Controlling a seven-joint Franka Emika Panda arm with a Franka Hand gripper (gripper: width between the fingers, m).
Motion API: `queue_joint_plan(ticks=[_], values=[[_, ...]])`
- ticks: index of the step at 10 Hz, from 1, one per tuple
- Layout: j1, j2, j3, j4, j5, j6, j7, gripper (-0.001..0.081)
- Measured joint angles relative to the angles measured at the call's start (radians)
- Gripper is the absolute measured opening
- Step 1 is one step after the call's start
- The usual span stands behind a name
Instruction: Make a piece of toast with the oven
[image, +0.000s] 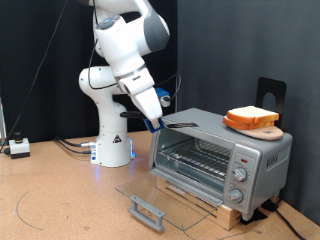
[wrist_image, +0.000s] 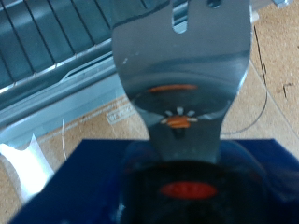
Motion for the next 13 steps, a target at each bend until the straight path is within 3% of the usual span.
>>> queue_joint_plan(ticks=[5,10,13], values=[[0.016,0.019,0.023,-0.005,0.016,0.011,0.004,0.0398],[0.091,0.018,0.098,-0.01,0.136,0.039,0.01,0.0398],[0.096,0.017,0.11,0.014,0.166,0.042,0.025,0.0398]])
